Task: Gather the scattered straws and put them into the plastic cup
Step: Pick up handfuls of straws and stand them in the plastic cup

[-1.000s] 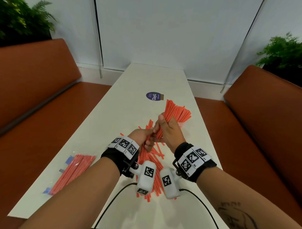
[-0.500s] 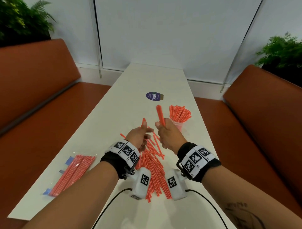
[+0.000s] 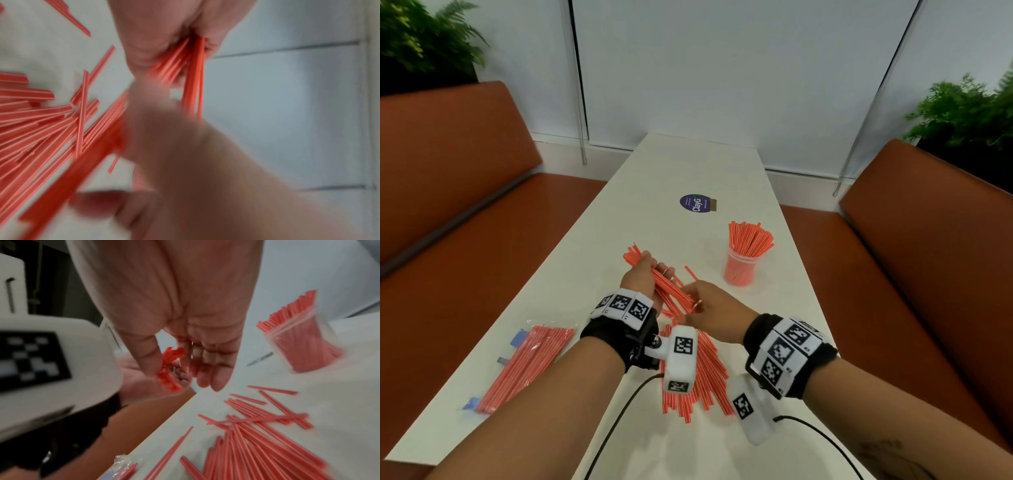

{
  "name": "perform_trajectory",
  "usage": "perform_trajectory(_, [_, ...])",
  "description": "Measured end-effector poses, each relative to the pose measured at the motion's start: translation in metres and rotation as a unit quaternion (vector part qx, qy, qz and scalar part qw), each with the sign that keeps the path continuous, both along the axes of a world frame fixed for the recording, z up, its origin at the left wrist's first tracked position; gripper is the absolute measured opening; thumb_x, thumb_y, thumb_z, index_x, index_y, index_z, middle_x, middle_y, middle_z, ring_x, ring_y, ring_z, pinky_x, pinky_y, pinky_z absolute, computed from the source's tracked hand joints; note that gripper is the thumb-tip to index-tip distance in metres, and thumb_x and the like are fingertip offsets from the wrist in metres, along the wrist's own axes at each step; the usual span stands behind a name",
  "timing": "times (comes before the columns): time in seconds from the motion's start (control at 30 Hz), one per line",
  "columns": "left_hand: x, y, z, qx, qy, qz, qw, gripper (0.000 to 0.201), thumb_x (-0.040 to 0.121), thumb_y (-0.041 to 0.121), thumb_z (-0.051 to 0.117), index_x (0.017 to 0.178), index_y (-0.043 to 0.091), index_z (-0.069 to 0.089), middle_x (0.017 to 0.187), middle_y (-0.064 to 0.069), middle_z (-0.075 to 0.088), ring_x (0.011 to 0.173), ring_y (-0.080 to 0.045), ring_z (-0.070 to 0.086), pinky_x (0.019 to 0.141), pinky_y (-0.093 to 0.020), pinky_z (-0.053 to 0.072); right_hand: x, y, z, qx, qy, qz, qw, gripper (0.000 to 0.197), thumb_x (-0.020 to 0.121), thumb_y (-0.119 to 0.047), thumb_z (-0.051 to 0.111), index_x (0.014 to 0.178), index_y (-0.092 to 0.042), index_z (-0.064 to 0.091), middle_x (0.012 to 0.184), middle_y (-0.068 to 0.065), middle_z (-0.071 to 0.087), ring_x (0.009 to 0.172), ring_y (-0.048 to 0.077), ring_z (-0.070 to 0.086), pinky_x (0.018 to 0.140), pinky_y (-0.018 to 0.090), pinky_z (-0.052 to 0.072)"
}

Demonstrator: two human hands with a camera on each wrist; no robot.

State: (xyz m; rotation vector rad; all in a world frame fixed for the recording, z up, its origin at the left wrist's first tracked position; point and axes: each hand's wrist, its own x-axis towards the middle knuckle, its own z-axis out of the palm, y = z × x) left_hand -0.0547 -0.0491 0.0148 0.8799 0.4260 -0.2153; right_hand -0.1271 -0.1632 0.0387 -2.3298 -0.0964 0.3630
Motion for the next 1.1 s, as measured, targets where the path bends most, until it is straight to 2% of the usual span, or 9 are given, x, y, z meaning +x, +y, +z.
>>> perform_trajectory(0.07, [0.001,0.004,0.003,-0.078,-0.007,0.009,0.997,0.035,0.099,0.031,0.041,0.069,0.013,0.042,0.056,-0.001,0.049,0.044,-0.015,0.055,0.059,-0.031,0.051,-0.002,-0.011,-0.005,0.076,0.083,-0.039,0.993,0.056,0.087,-0.011,0.061,0.137,-0.011,0.035,0.116,0.006,0.052,0.093,0.018,0.057,0.073,0.027,0.053])
perform_trajectory(0.17, [-0.001,0.004,0.003,-0.113,-0.030,-0.002,0.993,0.035,0.097,0.037,0.043,0.069,0.015,0.040,0.037,0.005,0.039,0.026,-0.007,0.038,0.039,-0.015,0.044,-0.002,-0.017,-0.002,0.200,0.179,-0.033,0.963,0.060,0.087,-0.001,0.058,0.140,-0.007,0.031,0.113,0.021,0.060,0.073,0.015,0.061,0.060,0.024,0.054])
perform_trajectory(0.37, [-0.003,-0.004,0.006,-0.142,-0.027,-0.052,0.988,0.048,0.087,0.057,0.045,0.061,0.017,0.036,0.034,0.007,0.031,0.025,-0.003,0.028,0.029,-0.009,0.027,0.004,-0.003,-0.002,0.159,0.063,-0.041,0.984,0.055,0.080,-0.006,0.070,0.128,-0.009,0.044,0.063,0.001,0.057,0.048,0.015,0.052,0.044,0.023,0.046])
perform_trajectory(0.53, [0.003,0.007,0.007,-0.157,-0.006,-0.068,0.985,0.050,0.086,0.058,0.043,0.060,0.017,0.036,0.034,0.007,0.033,0.024,-0.002,0.029,0.028,-0.009,0.027,0.002,-0.015,0.006,0.067,-0.070,0.019,0.995,0.085,0.069,-0.009,0.079,0.137,-0.026,0.030,0.113,-0.007,0.045,0.078,0.012,0.057,0.049,0.014,0.048])
perform_trajectory(0.67, [-0.002,0.006,0.000,-0.175,0.012,-0.087,0.981,0.048,0.086,0.056,0.045,0.061,0.015,0.039,0.037,0.006,0.036,0.026,-0.003,0.034,0.031,-0.010,0.034,0.004,-0.020,0.014,-0.020,-0.088,0.069,0.994,0.099,0.059,-0.018,0.087,0.139,-0.030,0.029,0.122,-0.015,0.036,0.092,0.005,0.054,0.063,0.035,0.060])
perform_trajectory(0.77, [-0.002,0.004,-0.006,-0.207,0.022,-0.041,0.977,0.046,0.089,0.051,0.045,0.063,0.013,0.040,0.037,0.004,0.038,0.027,-0.005,0.037,0.033,-0.011,0.038,0.005,-0.022,0.016,-0.012,-0.083,0.087,0.993,0.090,0.057,-0.019,0.088,0.131,-0.030,0.038,0.126,-0.013,0.043,0.095,0.003,0.056,0.068,0.044,0.059])
perform_trajectory(0.83, [0.003,0.006,-0.011,-0.215,0.023,-0.007,0.976,0.045,0.090,0.050,0.045,0.064,0.013,0.041,0.038,0.004,0.039,0.027,-0.007,0.038,0.035,-0.012,0.040,0.005,-0.024,0.014,-0.010,-0.083,0.103,0.991,0.077,0.058,-0.017,0.088,0.123,-0.027,0.048,0.124,-0.008,0.052,0.097,0.007,0.059,0.071,0.034,0.058])
perform_trajectory(0.93, [0.008,0.007,-0.017,-0.221,0.026,0.006,0.975,0.045,0.090,0.050,0.044,0.064,0.014,0.042,0.039,0.004,0.039,0.029,-0.007,0.039,0.037,-0.014,0.042,0.004,-0.023,0.010,-0.007,-0.107,0.113,0.988,0.056,0.061,-0.013,0.086,0.111,-0.018,0.061,0.098,-0.001,0.064,0.087,0.013,0.063,0.074,0.022,0.054])
perform_trajectory(1.1, [-0.006,-0.006,-0.016,-0.176,0.021,-0.060,0.982,0.043,0.090,0.050,0.044,0.064,0.016,0.042,0.038,0.005,0.039,0.036,-0.007,0.039,0.047,-0.020,0.041,0.005,-0.013,0.007,-0.043,-0.167,0.099,0.980,0.035,0.064,-0.012,0.083,0.071,-0.021,0.051,0.065,-0.009,0.050,0.066,0.015,0.050,0.066,0.034,0.049])
